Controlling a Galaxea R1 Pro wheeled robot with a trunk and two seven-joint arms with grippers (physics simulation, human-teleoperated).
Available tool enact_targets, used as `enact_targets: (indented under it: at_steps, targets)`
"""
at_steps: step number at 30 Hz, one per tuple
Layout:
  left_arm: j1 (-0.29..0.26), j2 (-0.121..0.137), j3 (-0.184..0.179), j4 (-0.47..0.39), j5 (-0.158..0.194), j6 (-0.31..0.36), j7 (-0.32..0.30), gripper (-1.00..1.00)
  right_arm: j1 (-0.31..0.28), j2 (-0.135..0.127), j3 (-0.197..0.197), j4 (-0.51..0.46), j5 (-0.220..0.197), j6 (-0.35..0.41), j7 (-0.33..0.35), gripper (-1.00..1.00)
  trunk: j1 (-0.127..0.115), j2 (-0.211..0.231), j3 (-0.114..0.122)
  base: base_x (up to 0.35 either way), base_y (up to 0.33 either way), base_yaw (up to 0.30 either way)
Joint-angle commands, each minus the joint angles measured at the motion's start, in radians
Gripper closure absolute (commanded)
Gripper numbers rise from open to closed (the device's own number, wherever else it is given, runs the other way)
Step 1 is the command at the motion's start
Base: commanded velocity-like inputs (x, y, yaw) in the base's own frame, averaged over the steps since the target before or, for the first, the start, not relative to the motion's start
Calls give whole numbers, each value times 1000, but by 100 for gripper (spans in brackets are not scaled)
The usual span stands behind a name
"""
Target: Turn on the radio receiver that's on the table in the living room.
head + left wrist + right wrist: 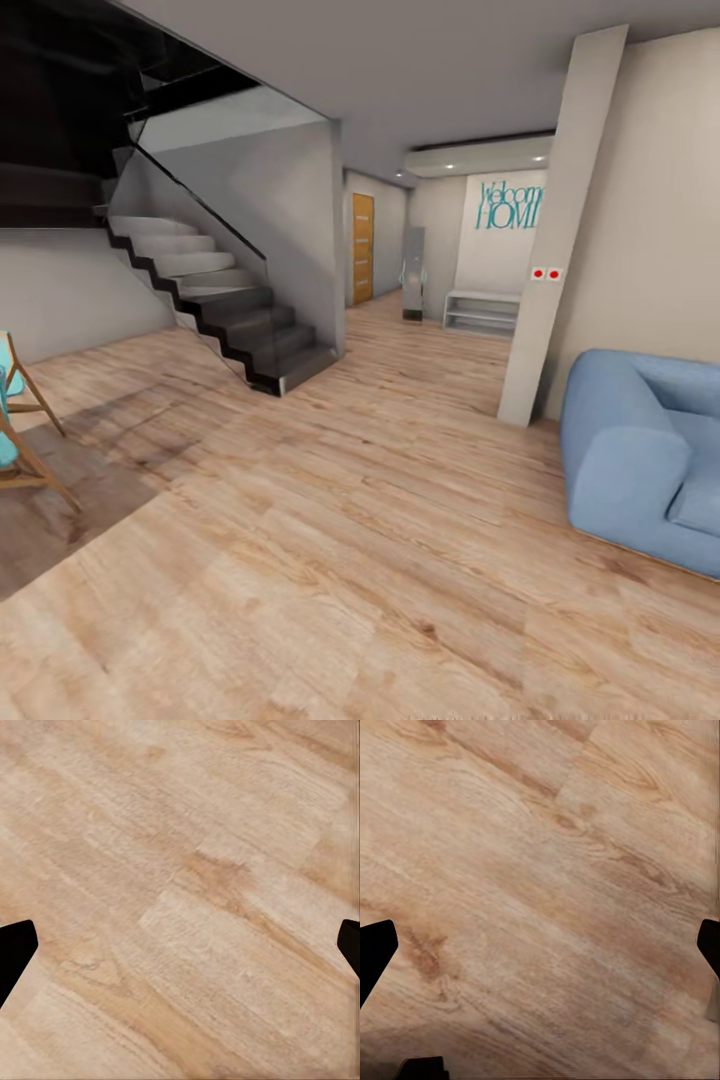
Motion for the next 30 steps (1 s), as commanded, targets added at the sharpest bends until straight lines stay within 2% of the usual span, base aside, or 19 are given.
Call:
enact_targets:
  at_steps: [1, 30]
  targets:
    - [0, 0, 0, -1, -1, 1, 1, -100, 0, 0, 0, 0, 0, 0, 0, -100, 0, 0, 0, 0, 0, -276]
    - [0, -2, -3, -2, -7, 3, 2, -100, 0, 0, 0, 0, 0, 0, 0, -100, 0, 0, 0, 0, 0, -276]
